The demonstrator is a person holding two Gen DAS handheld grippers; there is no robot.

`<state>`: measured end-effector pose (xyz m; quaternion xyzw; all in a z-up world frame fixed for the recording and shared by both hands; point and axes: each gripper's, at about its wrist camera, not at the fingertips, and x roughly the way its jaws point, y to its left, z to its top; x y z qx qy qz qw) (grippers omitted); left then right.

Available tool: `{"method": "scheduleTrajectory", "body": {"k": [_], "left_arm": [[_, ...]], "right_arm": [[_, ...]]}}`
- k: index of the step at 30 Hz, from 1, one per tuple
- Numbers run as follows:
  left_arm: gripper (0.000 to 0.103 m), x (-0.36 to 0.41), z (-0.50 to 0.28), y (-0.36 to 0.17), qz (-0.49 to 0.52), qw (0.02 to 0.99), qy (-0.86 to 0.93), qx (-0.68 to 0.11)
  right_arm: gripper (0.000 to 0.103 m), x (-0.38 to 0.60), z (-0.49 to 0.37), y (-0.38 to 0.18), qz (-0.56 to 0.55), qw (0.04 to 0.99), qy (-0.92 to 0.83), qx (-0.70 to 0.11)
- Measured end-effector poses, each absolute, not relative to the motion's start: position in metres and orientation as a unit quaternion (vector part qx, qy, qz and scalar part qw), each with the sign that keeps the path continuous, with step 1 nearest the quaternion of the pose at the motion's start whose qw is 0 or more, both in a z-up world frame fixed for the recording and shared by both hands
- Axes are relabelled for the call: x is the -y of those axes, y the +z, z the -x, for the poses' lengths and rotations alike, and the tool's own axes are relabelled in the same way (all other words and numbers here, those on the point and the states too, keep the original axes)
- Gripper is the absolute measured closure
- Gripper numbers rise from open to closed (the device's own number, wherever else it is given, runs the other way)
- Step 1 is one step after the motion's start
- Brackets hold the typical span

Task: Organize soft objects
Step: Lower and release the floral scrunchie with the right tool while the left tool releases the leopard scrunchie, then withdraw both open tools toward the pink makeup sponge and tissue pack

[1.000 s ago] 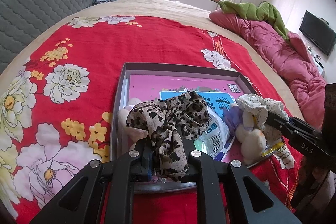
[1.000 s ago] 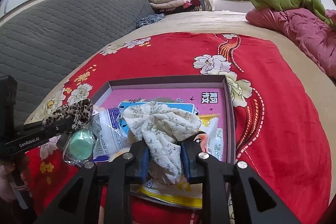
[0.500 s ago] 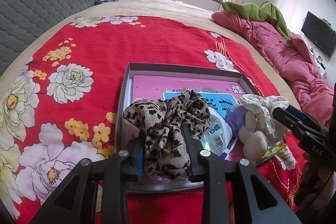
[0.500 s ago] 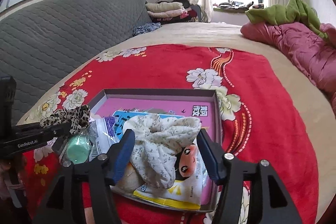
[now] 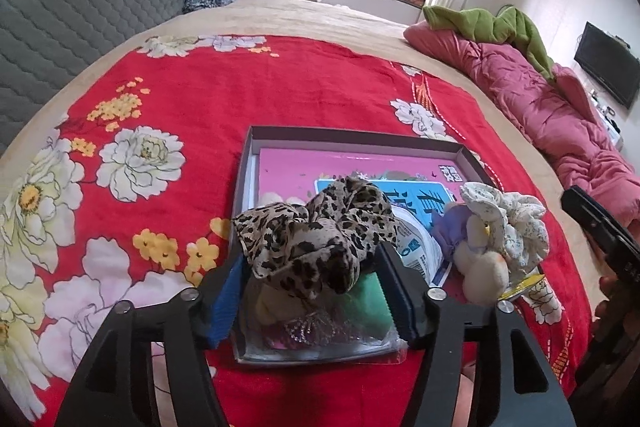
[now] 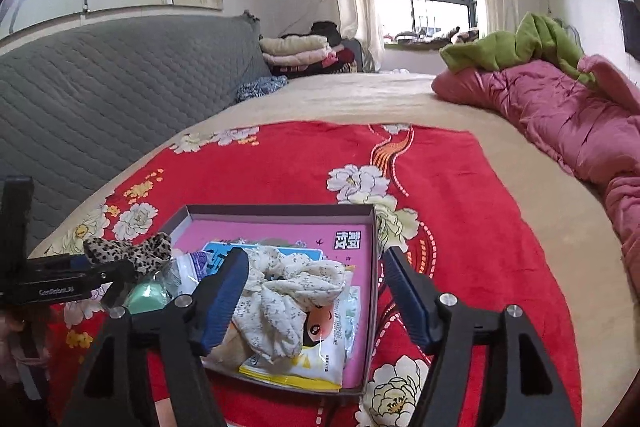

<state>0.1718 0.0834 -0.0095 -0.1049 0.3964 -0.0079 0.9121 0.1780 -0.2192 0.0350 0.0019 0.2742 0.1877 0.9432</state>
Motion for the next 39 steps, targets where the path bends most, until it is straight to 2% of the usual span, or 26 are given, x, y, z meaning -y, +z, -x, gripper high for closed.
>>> {"method": "scheduleTrajectory", "body": {"k": [4, 17, 25, 39], "left_arm": [[0.029, -0.085, -0.168, -0.005, 0.1, 0.915, -0.001, -0.39], [0.025, -0.093, -0.131, 0.019, 0.11, 0.929, 0.007, -0.352], [0.025, -0.094, -0.09, 0.034, 0.124, 0.932, 0.021, -0.34], [0.025, -0.052, -0.045, 0.037, 0.096, 0.932, -0.015, -0.35]], "right_arm": [[0.031, 0.215, -0.166, 0.039, 0.01, 0.945, 0.19, -0.267], [0.03, 0.201, -0.13, 0.036, 0.023, 0.943, 0.187, -0.274], [0.03, 0.192, -0.109, 0.031, 0.031, 0.936, 0.2, -0.29], [0.03, 0.202, -0.066, 0.045, 0.032, 0.937, 0.196, -0.287]]}}
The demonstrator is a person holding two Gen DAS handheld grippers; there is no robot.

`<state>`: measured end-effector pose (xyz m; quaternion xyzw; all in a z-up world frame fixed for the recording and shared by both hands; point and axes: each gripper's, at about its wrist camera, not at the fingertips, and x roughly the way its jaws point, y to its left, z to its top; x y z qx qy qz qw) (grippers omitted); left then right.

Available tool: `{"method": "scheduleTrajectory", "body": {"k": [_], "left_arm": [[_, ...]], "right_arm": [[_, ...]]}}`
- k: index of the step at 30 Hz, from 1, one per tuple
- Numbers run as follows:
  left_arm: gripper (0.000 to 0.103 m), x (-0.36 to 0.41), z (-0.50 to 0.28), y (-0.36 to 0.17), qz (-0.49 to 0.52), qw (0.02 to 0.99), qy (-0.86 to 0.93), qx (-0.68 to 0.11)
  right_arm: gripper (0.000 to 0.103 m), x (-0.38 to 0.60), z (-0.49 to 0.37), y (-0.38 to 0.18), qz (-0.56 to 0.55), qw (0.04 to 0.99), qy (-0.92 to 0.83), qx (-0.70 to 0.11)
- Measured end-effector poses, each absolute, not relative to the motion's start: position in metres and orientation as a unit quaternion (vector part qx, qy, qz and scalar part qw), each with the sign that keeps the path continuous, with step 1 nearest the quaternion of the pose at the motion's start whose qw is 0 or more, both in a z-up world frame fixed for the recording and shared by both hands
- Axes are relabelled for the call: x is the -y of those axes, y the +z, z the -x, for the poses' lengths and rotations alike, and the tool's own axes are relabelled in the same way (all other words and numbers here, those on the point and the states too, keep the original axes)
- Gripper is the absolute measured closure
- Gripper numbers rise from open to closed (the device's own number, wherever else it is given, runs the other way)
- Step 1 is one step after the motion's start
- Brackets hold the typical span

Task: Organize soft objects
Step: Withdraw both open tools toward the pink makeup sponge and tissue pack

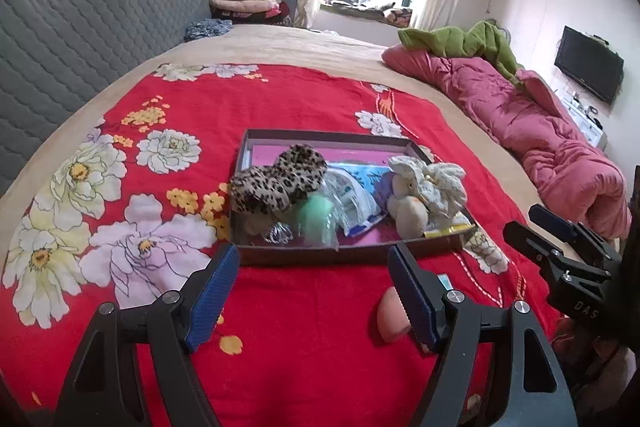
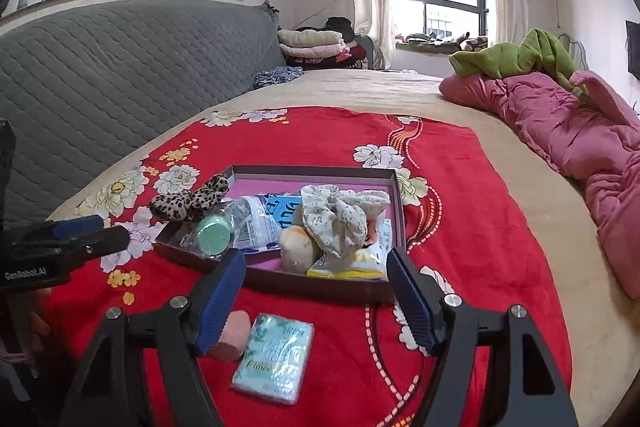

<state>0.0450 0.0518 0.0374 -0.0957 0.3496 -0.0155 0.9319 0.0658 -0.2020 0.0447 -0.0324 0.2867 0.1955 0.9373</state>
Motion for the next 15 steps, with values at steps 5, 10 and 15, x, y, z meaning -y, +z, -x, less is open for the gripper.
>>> {"method": "scheduleTrajectory", "body": {"k": [5, 10, 15], "left_arm": [[0.025, -0.039, -0.042, 0.03, 0.092, 0.926, -0.029, -0.365], [0.025, -0.022, -0.042, 0.018, 0.087, 0.916, -0.049, -0.388], [0.025, -0.007, -0.047, -0.001, 0.073, 0.907, -0.055, -0.412]], "right_arm": [[0.03, 0.203, -0.056, 0.038, 0.031, 0.928, 0.203, -0.311], [0.03, 0.197, -0.049, 0.02, 0.033, 0.914, 0.21, -0.347], [0.03, 0.181, -0.046, -0.006, 0.064, 0.897, 0.216, -0.379]]}}
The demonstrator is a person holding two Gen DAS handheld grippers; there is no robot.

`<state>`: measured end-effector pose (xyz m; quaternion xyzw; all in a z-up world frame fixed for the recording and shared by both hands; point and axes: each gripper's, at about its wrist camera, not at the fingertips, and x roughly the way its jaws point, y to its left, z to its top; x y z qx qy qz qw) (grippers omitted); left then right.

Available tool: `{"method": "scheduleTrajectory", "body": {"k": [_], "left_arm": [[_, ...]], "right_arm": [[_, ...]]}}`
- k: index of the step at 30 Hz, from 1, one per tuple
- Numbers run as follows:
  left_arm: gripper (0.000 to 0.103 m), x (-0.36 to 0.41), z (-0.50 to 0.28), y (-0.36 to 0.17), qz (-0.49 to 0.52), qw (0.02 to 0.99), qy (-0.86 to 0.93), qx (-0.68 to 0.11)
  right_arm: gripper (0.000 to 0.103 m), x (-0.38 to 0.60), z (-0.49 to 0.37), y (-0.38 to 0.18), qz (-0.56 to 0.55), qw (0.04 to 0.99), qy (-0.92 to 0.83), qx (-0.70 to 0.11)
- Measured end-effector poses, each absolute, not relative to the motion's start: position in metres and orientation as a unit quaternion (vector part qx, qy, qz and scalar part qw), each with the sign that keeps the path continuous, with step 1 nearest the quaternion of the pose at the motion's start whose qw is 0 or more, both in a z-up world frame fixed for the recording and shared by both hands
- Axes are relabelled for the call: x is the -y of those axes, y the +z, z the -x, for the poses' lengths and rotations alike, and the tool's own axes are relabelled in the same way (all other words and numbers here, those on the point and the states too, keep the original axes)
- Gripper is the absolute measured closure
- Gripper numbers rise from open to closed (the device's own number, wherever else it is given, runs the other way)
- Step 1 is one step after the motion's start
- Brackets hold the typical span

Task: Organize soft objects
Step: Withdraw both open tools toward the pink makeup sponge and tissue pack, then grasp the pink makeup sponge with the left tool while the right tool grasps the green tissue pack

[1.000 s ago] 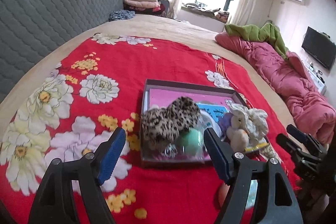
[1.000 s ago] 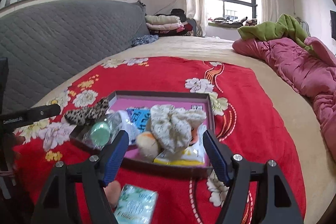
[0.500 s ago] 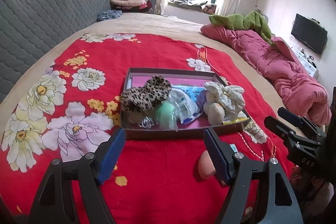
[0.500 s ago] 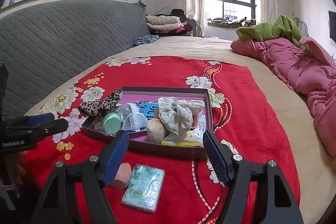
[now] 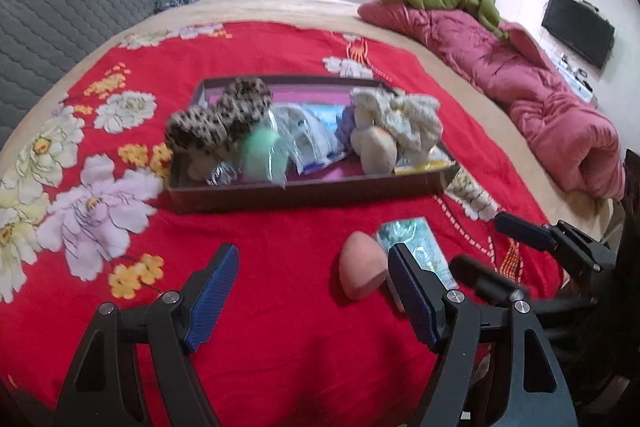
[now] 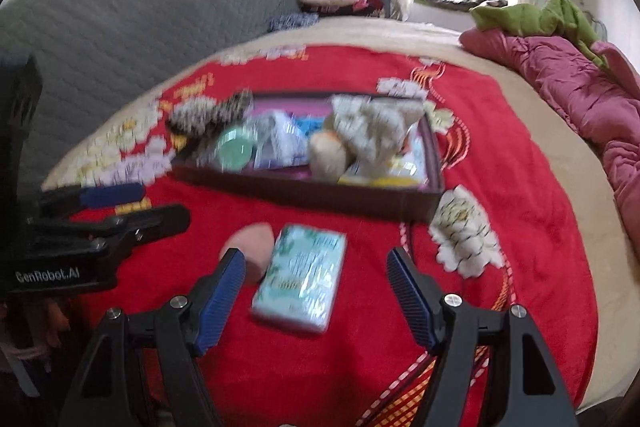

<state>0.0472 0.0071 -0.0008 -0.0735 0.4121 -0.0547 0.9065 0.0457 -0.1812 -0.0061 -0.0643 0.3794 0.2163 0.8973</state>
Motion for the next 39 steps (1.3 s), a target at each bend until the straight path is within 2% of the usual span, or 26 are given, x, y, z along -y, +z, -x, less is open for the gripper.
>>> {"method": "scheduleTrajectory", "body": {"k": [13, 25, 27, 28, 30, 32, 35, 39], "left_arm": [[0.025, 0.008, -0.069, -0.035, 0.087, 0.885, -0.078, -0.451], [0.025, 0.027, -0.095, -0.061, 0.083, 0.871, -0.08, -0.478], [0.025, 0.029, -0.097, -0.065, 0.075, 0.868, -0.078, -0.485], [0.025, 0.029, -0.098, -0.066, 0.072, 0.867, -0.079, -0.486], [0.035, 0.03, -0.1, -0.068, 0.068, 0.866, -0.081, -0.488], [0.049, 0.032, -0.102, -0.069, 0.058, 0.868, -0.085, -0.487], [0.064, 0.031, -0.104, -0.068, 0.074, 0.866, -0.101, -0.485], [0.065, 0.03, -0.105, -0.065, 0.086, 0.864, -0.113, -0.482]], "right_arm": [[0.03, 0.157, -0.059, -0.054, 0.102, 0.881, 0.204, -0.414], [0.031, 0.168, -0.083, -0.066, 0.121, 0.89, 0.166, -0.407], [0.034, 0.165, -0.085, -0.066, 0.133, 0.889, 0.174, -0.401], [0.039, 0.164, -0.086, -0.066, 0.133, 0.889, 0.179, -0.401], [0.05, 0.163, -0.087, -0.067, 0.136, 0.888, 0.182, -0.4], [0.053, 0.163, -0.089, -0.066, 0.137, 0.886, 0.186, -0.401], [0.055, 0.169, -0.092, -0.063, 0.124, 0.886, 0.19, -0.405], [0.056, 0.176, -0.096, -0.055, 0.104, 0.89, 0.192, -0.401]]}}
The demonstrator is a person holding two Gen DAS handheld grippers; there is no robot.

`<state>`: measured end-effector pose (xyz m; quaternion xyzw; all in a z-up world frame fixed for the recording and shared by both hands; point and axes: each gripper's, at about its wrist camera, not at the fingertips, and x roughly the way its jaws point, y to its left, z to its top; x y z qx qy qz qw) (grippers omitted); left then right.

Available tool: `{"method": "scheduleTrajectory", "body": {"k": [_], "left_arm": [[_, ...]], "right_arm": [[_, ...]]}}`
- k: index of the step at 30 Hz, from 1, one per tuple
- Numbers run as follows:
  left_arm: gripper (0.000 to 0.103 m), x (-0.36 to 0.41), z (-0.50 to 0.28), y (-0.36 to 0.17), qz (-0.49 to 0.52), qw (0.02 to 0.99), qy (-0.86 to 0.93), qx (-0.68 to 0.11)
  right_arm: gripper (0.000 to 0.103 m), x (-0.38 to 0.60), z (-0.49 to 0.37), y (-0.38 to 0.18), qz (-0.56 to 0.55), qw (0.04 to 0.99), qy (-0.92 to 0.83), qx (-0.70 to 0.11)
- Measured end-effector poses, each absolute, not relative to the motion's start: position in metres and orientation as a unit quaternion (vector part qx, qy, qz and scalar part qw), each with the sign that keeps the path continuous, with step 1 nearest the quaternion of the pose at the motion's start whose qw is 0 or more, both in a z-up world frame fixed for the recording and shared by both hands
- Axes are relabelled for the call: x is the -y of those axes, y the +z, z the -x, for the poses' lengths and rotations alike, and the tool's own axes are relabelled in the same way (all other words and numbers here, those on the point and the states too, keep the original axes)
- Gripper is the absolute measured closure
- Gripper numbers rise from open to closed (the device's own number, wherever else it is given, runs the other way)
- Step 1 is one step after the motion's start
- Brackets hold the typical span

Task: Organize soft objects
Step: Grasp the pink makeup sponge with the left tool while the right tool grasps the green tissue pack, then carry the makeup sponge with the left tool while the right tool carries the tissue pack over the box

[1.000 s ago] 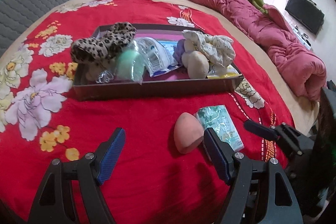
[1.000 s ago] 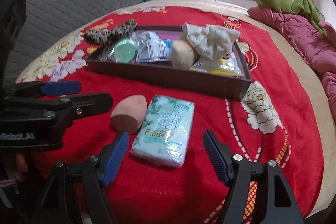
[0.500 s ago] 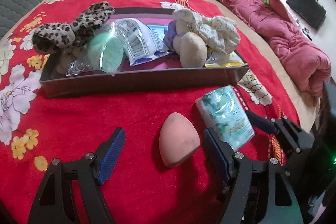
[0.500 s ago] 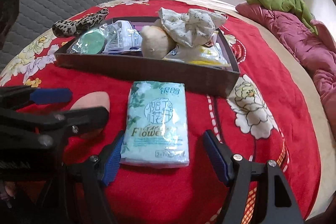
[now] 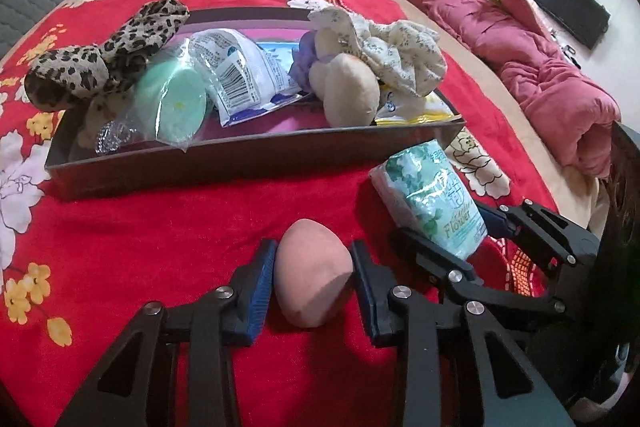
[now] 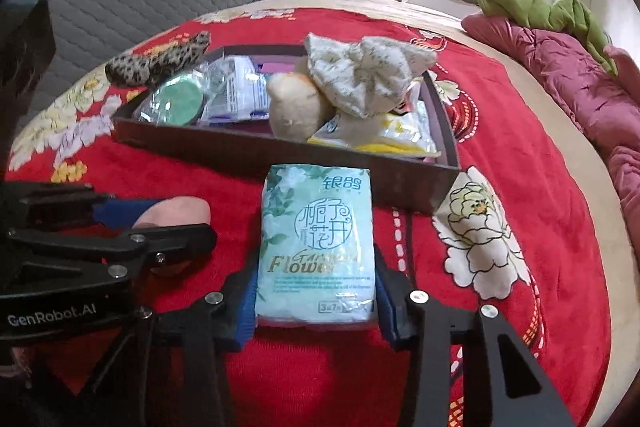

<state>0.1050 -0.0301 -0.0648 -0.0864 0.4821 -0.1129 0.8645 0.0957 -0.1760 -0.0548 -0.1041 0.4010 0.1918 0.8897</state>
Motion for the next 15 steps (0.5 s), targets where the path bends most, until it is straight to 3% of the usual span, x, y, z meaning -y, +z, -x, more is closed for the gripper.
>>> {"method": "scheduleTrajectory", "body": {"k": [15], "left_arm": [[0.065, 0.0, -0.098, -0.005, 0.103, 0.901, -0.096, -0.409]], "right_arm": [[0.056, 0.18, -0.085, -0.002, 0.078, 0.917, 0.217, -0.325]]}}
